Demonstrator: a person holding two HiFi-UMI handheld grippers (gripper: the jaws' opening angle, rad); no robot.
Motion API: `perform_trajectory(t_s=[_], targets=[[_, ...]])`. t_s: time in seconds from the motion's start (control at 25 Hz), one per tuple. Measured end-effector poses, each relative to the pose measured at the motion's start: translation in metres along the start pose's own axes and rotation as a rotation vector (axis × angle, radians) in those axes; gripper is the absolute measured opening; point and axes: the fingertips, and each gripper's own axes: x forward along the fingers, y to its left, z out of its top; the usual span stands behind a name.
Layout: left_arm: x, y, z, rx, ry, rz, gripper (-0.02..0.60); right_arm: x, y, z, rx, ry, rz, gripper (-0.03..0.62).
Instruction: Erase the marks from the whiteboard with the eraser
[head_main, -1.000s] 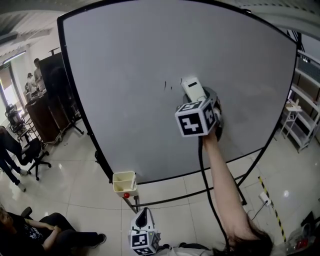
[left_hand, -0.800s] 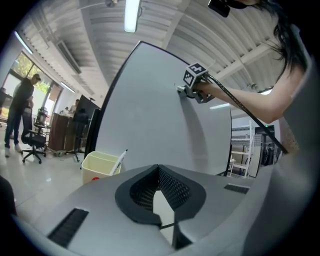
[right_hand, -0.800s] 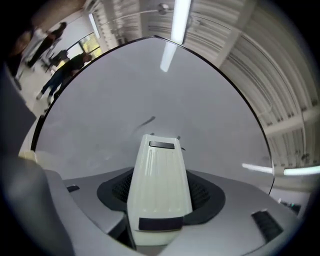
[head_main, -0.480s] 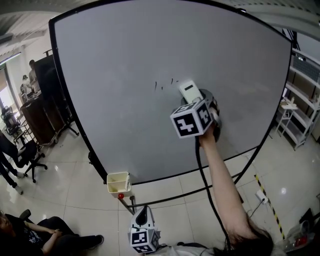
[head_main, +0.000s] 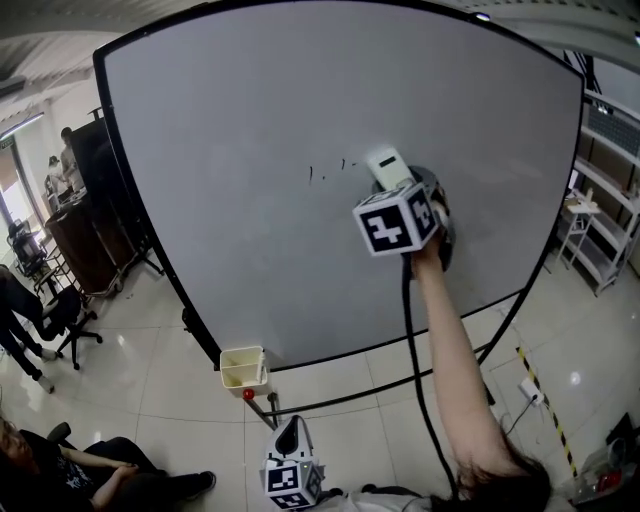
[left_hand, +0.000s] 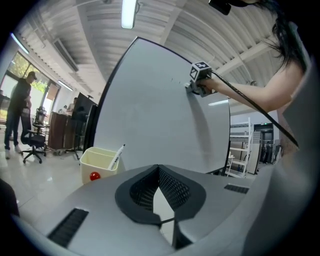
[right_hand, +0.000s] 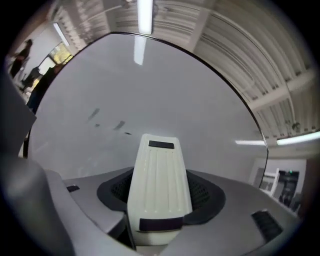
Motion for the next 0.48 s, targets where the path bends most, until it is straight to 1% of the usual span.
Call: perform_trajectory(t_s=[0.04,0.08,0.12,0.16,0.24,0.32,0.4,0.44,0.48], targets=[[-0.002,0.005,-0.002,-0.007,0.002,0.012,-0.012,0.003,-0.021,-0.007,0.061,0.026,-0.015,0.287],[-0.004,0.010,-0.004,-0.015,0.004,0.025,-0.012,0.005,-0.030,-0.012,0.105,0.044,-0.015,0.285],[-0.005,0.015,-0.004,-0.020,0.005,0.037,-0.012,0.006,-0.028,-0.013,0.126,0.052,-0.005,0.285],[-0.006,0.018,-0.003,-0.023,0.006,0.046,-0.012,0.004,-0.017,-0.008,0.120,0.048,0.009,0.285],[-0.004,0.019,0.000,-0.019,0.003,0.049,-0.012,-0.006,0.026,0.014,0.032,0.009,0.037,0.285],[0.000,0.013,0.000,-0.013,0.003,0.032,-0.012,-0.022,0.089,0.040,-0.129,-0.051,0.087,0.285],[0.004,0.006,-0.002,-0.009,0.005,0.010,-0.012,-0.036,0.154,0.056,-0.303,-0.097,0.155,0.285],[0.005,0.003,-0.003,-0.008,0.005,0.001,-0.012,-0.041,0.174,0.060,-0.362,-0.109,0.175,0.285],[0.005,-0.001,-0.003,-0.008,0.005,-0.008,-0.012,-0.042,0.182,0.061,-0.387,-0.115,0.183,0.285]])
